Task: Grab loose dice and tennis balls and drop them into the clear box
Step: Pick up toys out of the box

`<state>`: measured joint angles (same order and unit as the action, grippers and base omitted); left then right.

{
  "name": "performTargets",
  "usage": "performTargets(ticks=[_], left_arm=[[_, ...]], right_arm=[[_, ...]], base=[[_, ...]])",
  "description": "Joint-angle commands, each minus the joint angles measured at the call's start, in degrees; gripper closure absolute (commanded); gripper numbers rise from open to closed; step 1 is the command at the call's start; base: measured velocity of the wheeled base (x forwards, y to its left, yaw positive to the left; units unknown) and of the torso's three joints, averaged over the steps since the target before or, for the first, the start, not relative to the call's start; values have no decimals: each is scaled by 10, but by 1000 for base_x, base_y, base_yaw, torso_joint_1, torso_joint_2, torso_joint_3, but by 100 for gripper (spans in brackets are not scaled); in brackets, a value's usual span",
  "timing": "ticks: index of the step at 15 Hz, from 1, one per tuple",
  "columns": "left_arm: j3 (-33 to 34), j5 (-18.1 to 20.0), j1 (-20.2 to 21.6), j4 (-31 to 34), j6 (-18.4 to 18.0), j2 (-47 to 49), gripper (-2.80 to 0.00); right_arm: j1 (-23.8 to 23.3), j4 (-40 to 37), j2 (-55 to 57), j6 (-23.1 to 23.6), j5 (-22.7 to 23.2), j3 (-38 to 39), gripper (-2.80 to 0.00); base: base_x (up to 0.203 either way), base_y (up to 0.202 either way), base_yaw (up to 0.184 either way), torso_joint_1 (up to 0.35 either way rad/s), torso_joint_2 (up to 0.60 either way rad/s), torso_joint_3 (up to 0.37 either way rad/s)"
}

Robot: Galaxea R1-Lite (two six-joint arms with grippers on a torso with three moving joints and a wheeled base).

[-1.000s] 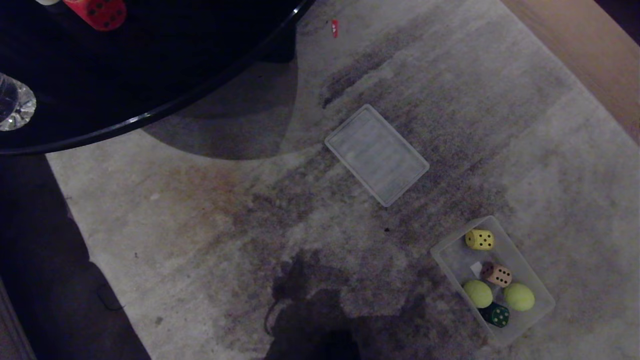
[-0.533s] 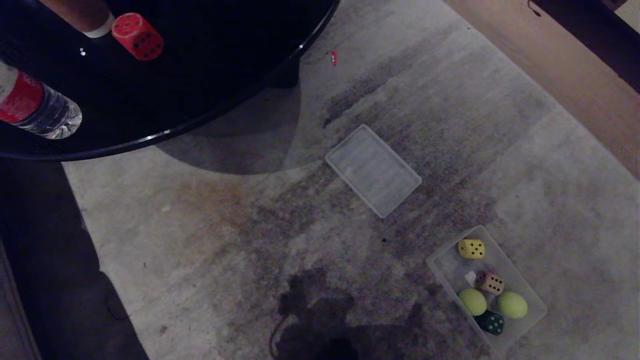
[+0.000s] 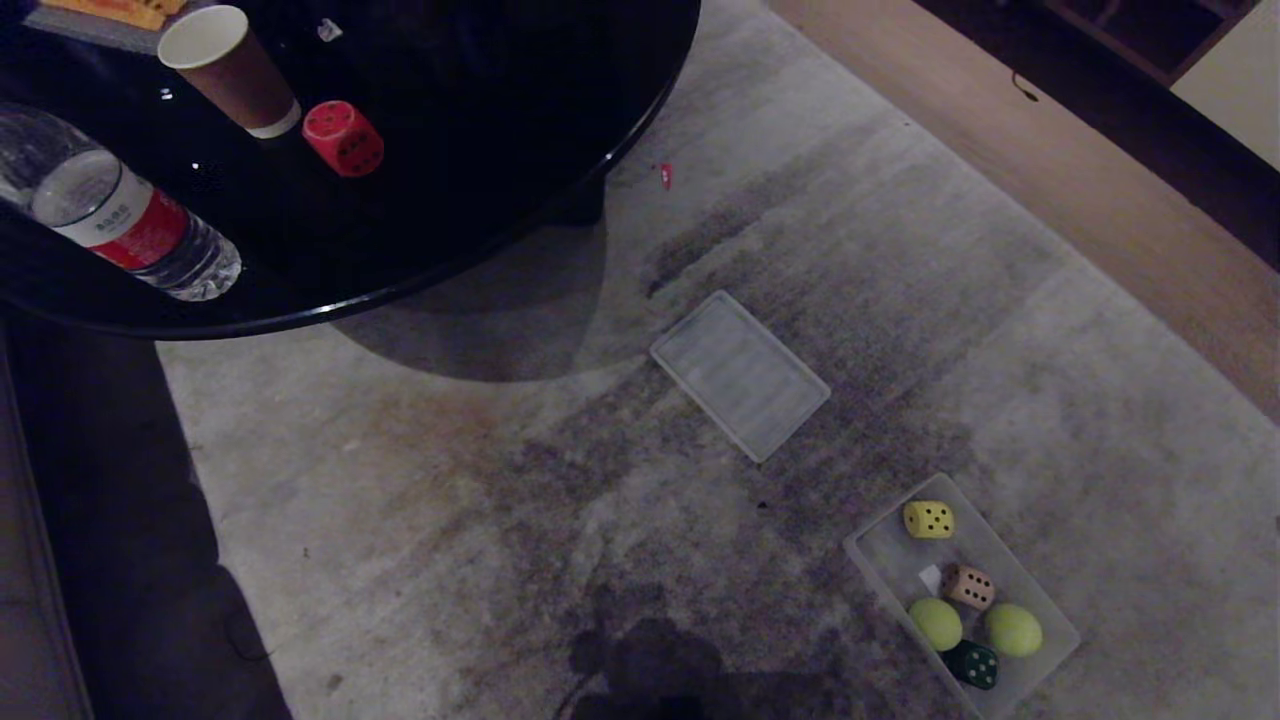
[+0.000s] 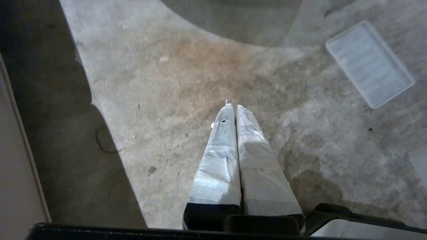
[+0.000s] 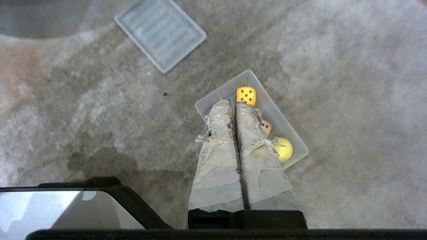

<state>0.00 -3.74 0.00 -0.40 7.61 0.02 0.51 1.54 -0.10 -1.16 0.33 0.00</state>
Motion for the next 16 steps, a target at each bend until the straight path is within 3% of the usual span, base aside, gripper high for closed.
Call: performTargets(ticks=[1, 16], left_arm=[[0, 0, 0, 1, 0, 1, 0], [0, 0, 0, 1, 0, 1, 0]], right_arm=[[0, 0, 1, 0, 0, 5, 0], [0, 0, 1, -2, 0, 5, 0]], base=[[0, 0, 0, 6, 9, 199], [0, 0, 0, 1, 1, 202]])
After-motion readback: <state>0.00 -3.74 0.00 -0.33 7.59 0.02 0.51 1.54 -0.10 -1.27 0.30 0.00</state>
